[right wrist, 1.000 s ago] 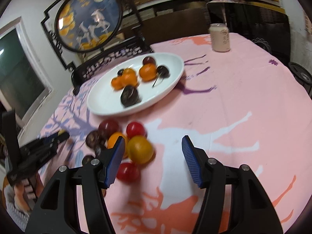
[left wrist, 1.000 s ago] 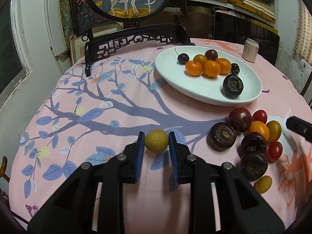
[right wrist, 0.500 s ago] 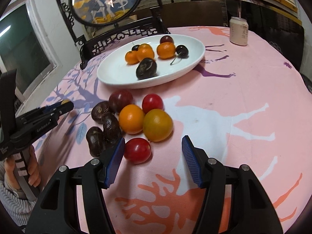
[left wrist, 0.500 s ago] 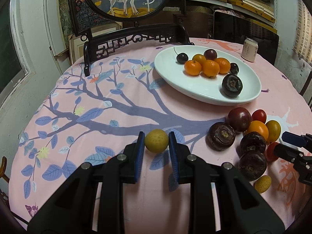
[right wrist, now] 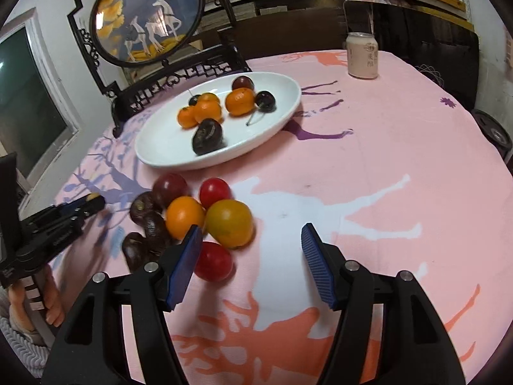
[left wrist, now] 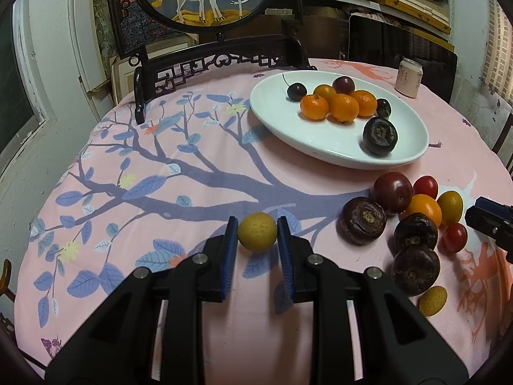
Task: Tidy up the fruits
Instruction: 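Grasp small yellow fruit with left tool while right tool approaches red tomatoes, then carry yellow fruit to plate with left tool while right tool carries red tomato there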
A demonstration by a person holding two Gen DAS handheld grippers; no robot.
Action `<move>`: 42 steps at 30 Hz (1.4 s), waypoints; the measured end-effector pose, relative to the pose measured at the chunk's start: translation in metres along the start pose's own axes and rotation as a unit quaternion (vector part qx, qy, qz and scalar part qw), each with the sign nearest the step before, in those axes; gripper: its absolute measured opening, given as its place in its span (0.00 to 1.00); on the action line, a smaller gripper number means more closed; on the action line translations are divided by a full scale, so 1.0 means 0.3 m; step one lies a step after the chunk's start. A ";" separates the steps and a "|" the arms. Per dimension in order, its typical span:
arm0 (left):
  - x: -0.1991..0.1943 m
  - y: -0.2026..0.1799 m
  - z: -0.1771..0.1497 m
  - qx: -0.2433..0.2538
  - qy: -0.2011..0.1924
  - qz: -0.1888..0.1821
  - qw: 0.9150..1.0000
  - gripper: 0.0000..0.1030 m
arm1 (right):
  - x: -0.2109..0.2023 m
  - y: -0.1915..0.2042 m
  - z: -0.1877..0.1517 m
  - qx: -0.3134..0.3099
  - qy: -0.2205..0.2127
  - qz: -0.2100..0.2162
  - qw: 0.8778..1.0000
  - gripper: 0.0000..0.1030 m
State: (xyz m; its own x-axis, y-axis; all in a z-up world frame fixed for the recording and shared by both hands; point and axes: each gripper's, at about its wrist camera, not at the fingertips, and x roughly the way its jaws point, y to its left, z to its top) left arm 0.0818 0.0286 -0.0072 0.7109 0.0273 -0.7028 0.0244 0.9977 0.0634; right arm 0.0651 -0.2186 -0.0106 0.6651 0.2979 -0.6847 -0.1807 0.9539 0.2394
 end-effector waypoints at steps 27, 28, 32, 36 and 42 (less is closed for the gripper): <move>0.034 -0.017 -0.011 0.010 0.026 -0.015 0.999 0.24 | 0.067 0.117 -0.054 -0.078 0.051 0.028 0.995 0.42; 0.039 -0.018 -0.012 0.011 0.030 -0.017 0.999 0.24 | 0.066 0.116 -0.055 -0.077 0.050 0.031 0.995 0.36; 0.054 -0.022 -0.017 0.011 0.040 -0.022 0.999 0.24 | 0.068 0.111 -0.055 -0.073 0.052 0.039 0.995 0.28; 0.047 -0.021 -0.017 0.007 0.038 -0.025 0.999 0.24 | 0.054 0.112 -0.050 -0.072 0.043 0.043 0.996 0.28; -0.009 -0.022 0.076 -0.007 0.001 -0.031 0.999 0.24 | -0.057 0.060 0.038 -0.031 -0.045 0.029 0.998 0.28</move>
State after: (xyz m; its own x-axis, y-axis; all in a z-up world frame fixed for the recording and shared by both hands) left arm 0.0958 0.0204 0.0103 0.7072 -0.0351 -0.7061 0.0592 0.9982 0.0096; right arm 0.0588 -0.2070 0.0132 0.7146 0.3502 -0.6056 -0.2635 0.9367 0.2307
